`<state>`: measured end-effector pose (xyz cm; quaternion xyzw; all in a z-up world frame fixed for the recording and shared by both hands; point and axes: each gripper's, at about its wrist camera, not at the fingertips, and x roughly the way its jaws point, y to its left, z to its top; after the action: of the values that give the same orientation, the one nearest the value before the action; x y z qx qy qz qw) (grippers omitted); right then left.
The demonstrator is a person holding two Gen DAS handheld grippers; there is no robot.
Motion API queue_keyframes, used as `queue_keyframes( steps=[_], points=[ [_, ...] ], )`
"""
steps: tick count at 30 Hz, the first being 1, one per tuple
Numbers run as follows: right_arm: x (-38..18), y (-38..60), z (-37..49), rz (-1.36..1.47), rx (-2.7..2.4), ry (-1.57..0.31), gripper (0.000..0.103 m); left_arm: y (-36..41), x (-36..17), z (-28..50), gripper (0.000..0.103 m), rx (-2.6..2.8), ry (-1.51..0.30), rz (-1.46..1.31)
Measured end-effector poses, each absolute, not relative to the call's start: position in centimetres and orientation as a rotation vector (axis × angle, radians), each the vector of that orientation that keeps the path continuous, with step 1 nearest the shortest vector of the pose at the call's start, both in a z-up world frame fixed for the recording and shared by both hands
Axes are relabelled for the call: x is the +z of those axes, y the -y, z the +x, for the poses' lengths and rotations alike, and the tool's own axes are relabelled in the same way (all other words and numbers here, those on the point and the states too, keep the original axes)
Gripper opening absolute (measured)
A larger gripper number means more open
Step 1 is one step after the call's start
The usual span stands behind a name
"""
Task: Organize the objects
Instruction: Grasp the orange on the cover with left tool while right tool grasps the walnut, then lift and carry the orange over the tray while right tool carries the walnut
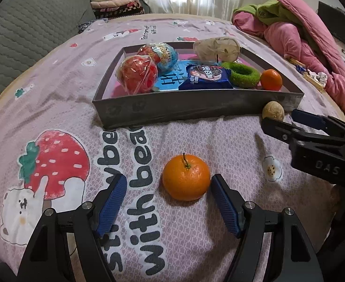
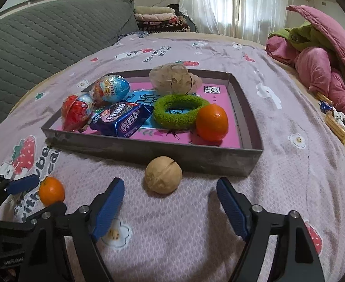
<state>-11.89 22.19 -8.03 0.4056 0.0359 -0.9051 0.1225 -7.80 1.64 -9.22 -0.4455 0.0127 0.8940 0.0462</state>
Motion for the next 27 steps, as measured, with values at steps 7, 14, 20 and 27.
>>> queue_keyframes(
  steps=[7, 14, 20, 27],
  points=[
    [-8.6, -21.8, -12.5, 1.191, -2.654, -0.132, 0.043, -2.0, -9.3, -8.6, 0.054, 2.718, -0.023, -1.351],
    [-8.5, -21.6, -12.1, 1.176, -2.639, -0.148, 0.035, -2.4, -9.3, -8.7, 0.039, 2.712, -0.028, -1.335],
    [-8.3, -21.4, -11.7, 1.167, -2.63, -0.146, 0.035, -2.4, -9.0, -8.6, 0.039, 2.715, -0.032, -1.327],
    [-6.7, -21.4, -10.4, 1.103, -2.64, -0.159, 0.035, -1.9, -6.4, -8.4, 0.039, 2.761, -0.016, -1.252]
  ],
)
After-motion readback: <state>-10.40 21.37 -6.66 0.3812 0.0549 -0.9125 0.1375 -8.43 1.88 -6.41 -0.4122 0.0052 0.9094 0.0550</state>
